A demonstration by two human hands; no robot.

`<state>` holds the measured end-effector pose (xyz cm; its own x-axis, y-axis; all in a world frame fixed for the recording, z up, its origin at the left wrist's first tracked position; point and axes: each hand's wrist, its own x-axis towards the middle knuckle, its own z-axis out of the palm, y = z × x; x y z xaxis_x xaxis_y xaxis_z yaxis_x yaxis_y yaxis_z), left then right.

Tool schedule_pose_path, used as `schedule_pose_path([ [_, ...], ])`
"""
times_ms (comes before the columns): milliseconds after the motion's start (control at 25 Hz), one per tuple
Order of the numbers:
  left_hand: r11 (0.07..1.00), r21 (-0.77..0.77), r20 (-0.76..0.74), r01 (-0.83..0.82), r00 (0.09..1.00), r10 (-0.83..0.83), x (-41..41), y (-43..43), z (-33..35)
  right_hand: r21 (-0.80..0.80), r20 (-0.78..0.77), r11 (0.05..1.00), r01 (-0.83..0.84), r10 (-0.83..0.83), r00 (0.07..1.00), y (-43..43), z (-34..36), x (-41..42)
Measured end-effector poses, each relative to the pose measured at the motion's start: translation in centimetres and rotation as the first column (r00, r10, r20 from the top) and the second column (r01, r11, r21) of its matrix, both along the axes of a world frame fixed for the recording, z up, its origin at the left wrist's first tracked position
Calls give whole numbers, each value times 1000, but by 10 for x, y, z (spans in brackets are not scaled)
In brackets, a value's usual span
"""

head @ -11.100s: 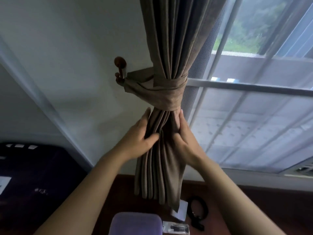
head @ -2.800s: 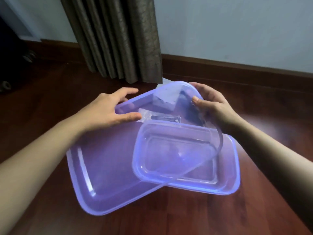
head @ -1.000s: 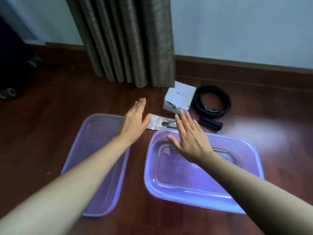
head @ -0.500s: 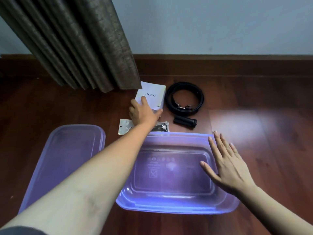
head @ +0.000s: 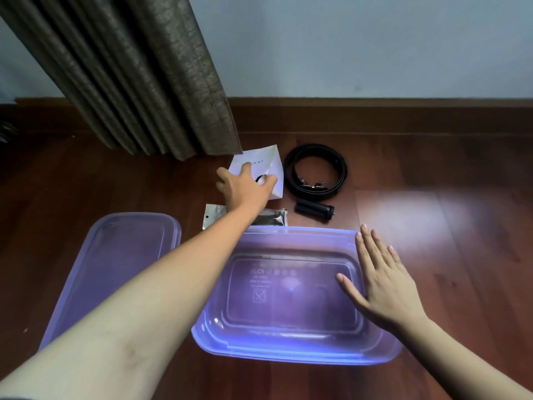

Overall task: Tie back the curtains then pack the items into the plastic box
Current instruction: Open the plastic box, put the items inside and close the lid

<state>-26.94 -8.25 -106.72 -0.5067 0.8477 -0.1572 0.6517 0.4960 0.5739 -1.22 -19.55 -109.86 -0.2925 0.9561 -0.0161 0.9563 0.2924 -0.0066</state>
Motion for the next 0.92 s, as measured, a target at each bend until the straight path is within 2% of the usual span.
schedule_pose_path([
  [200,995,-45,153,-93,983,99,-5,-10,31,-17,3,1000,2,-2,1000,0,-1,0],
  [400,991,133,239,-5,971,-27,0,-74,68,-3,-3,1000,-2,2,1000,0,-1,1],
  [520,920,316,128,231,951,-283,10,-147,58,2,1,1000,-26,26,1000,0,-5,2],
  [600,838,334,-62,433,897,-438,4,-178,36,-7,10,1000,-26,26,1000,1,-6,3],
  [680,745,272,-254,609,792,-554,-9,-191,13,-11,21,1000,-19,19,1000,1,-7,3],
  [720,733,217,-286,645,760,-584,-13,-194,5,-16,19,1000,-19,20,1000,1,-7,3],
  [760,754,152,-271,639,760,-590,-14,-197,0,-26,16,999,-19,20,1000,1,-7,3],
  [840,839,-34,-178,543,823,-540,-9,-202,2,-34,10,999,-15,15,1000,1,-7,4],
  [920,831,-273,-44,484,857,-514,-4,-205,3,-29,2,999,-15,15,1000,2,-7,3],
])
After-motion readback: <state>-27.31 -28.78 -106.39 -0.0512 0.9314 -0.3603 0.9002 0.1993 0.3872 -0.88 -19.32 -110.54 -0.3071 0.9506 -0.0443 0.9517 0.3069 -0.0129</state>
